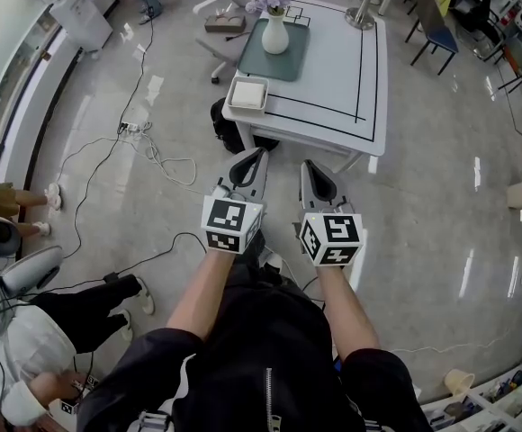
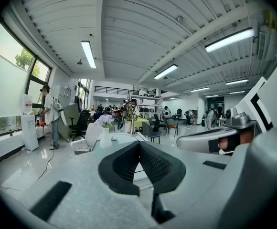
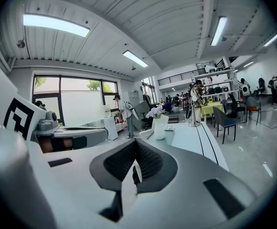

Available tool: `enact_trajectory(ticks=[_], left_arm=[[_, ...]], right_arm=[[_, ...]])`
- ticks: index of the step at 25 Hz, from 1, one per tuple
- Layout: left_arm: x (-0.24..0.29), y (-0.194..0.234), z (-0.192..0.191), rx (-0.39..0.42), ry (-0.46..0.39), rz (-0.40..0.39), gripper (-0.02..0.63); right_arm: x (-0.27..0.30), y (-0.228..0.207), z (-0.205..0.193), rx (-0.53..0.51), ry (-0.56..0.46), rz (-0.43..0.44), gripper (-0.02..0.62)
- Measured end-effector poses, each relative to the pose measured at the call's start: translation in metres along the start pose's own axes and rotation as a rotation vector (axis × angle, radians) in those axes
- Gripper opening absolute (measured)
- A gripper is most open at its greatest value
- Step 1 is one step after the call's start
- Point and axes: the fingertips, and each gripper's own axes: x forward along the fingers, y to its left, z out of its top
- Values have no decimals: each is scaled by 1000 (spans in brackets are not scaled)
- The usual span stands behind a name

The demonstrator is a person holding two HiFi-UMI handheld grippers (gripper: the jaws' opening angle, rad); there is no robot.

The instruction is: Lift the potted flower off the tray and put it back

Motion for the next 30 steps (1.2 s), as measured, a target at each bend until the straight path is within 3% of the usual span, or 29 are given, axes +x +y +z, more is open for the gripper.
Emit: enact_trajectory(ticks=[15, 30], left_arm=[[97, 43, 1, -29, 18, -21, 5], [234, 156, 9, -64, 54, -53, 5]], right_arm=[[93, -49, 11, 4, 46, -8, 6], [258, -89, 52, -11, 79, -34, 6]])
